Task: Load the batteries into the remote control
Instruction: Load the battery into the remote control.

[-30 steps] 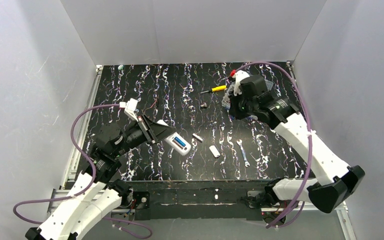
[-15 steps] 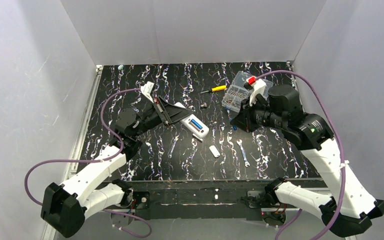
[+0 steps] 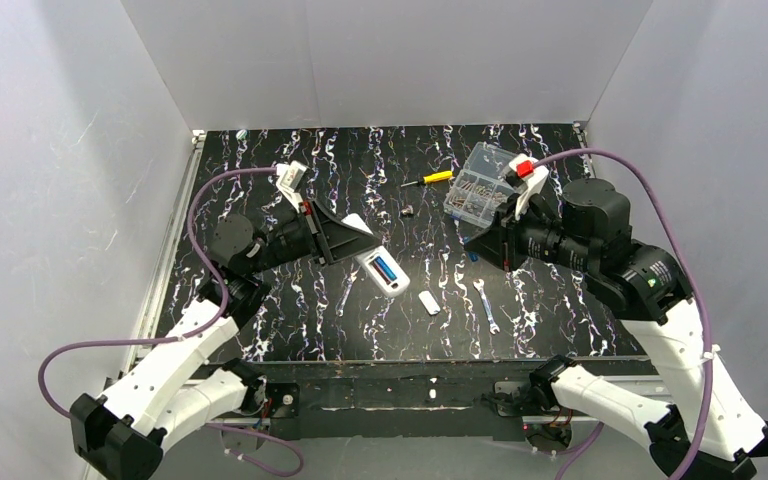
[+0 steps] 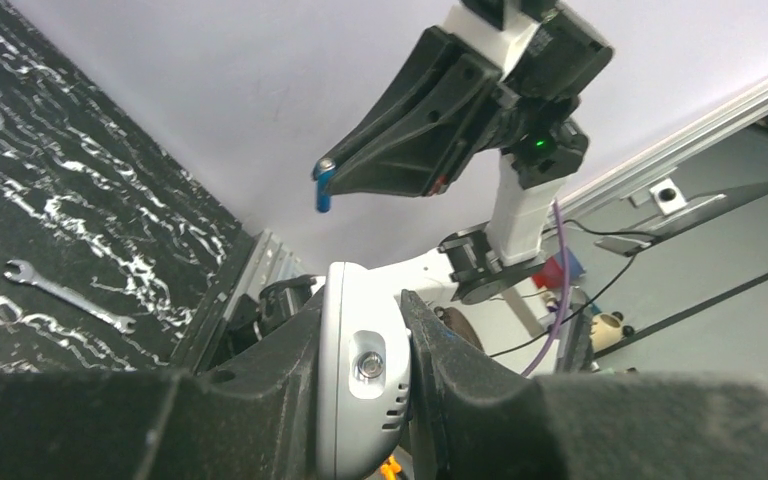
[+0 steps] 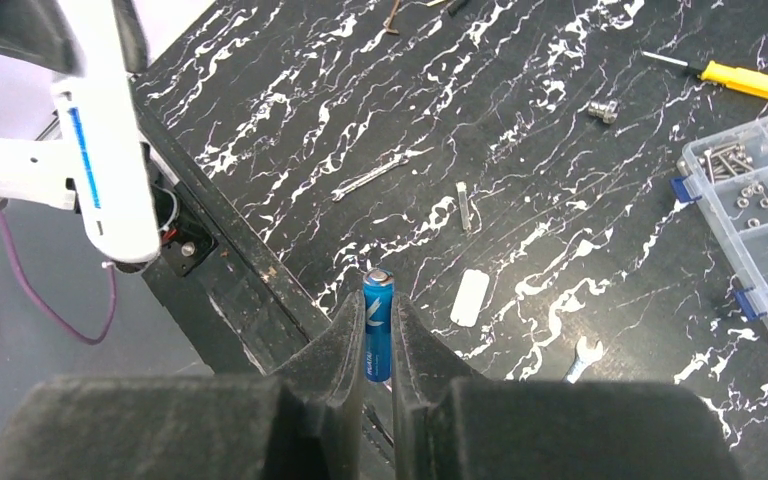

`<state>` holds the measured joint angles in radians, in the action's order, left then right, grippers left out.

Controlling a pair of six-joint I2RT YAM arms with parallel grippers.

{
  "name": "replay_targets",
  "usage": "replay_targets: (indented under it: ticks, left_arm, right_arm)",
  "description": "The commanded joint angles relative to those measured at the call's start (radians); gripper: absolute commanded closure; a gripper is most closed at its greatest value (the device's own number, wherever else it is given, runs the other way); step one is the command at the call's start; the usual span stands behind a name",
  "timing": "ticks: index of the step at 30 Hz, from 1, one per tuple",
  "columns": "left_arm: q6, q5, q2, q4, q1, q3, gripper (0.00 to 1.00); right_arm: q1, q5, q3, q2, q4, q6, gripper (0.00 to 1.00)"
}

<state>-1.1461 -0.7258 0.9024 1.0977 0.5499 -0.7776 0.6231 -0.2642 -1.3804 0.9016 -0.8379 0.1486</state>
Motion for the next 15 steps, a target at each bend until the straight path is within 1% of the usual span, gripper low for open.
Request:
replay_targets:
  ticks: [1,5,7,9,11,13,15]
  left_arm:
    - [0.124,-0.032,-0.052,-0.045,0.003,-0.036,1.00]
    - [0.192,0.018,-0.082,-0.126,0.005,-0.025,1.00]
    - [0.214,0.049,-0.089,-0.169,0.009,-0.023,1.00]
    - [0.219,0.113,-0.095,-0.199,0.016,-0.008,1.00]
    - [0.197,0.196,-0.101,-0.199,0.023,0.023,1.00]
    - [0.144,0.271,-0.100,-0.175,0.033,0.050,1.00]
    - [0.099,0.360,-0.103,-0.194,0.048,0.068,1.00]
  right_arm:
    - [0.003,-0.055,-0.033,-0.017,0.076,-0.033,0.99]
    - [0.014,-0.056,-0.075,0.008,0.063,-0.034,0.99]
    - [0.050,-0.011,-0.109,0.034,0.040,-0.036,0.99]
    - [0.111,0.053,-0.130,0.051,0.031,-0.039,0.99]
    - [0.174,0.102,-0.149,0.070,0.028,-0.038,0.99]
    - [0.226,0.132,-0.177,0.098,0.011,-0.046,0.99]
    - [0.250,0.140,-0.216,0.133,-0.015,-0.060,0.99]
